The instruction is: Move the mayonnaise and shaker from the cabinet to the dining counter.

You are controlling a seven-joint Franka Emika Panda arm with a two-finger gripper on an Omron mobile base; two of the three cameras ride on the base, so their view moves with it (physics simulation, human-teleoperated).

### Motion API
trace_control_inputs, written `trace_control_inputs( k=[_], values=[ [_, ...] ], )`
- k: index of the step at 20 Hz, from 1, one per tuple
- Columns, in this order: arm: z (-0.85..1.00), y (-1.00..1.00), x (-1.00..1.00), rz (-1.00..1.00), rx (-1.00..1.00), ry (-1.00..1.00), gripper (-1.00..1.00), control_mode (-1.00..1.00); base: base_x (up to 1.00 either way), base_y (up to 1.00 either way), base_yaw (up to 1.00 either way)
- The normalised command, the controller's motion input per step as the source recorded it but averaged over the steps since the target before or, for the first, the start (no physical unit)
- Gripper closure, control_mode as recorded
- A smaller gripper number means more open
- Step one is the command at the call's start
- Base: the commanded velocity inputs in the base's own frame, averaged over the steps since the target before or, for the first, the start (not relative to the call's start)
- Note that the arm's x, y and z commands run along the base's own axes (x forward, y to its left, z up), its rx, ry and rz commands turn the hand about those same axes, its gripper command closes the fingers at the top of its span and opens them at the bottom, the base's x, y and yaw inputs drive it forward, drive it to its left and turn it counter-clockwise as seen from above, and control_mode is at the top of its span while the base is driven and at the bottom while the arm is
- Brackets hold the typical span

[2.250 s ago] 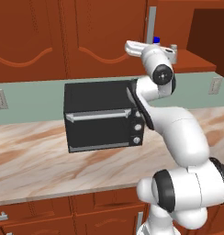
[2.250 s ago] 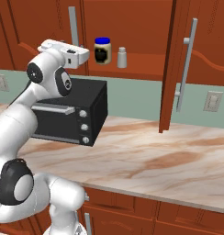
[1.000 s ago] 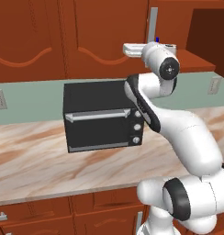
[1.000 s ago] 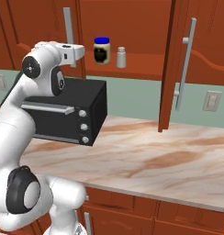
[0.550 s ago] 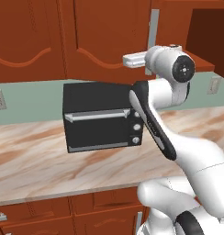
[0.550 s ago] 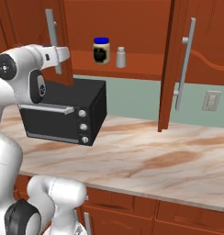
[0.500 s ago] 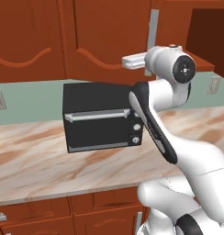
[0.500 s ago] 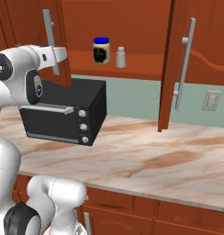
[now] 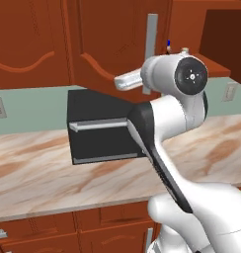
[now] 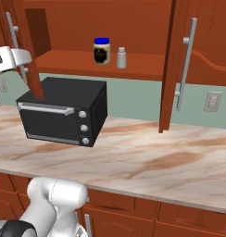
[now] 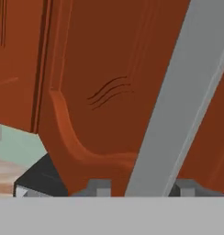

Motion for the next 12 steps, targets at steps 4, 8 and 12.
trace_control_inputs(
  k=[4, 8, 12],
  values=[
    [0.0, 0.99, -0.33, 0.01, -0.03, 0.2, -1.0, -1.0, 0.0, 0.0, 0.0],
    [0.13, 0.37, -0.39, 0.0, -0.01, 0.12, -1.0, -1.0, 0.0, 0.0, 0.0],
    [0.33, -0.35, -0.99, 0.0, 0.01, -0.07, -1.0, -1.0, 0.0, 0.0, 0.0]
  ],
)
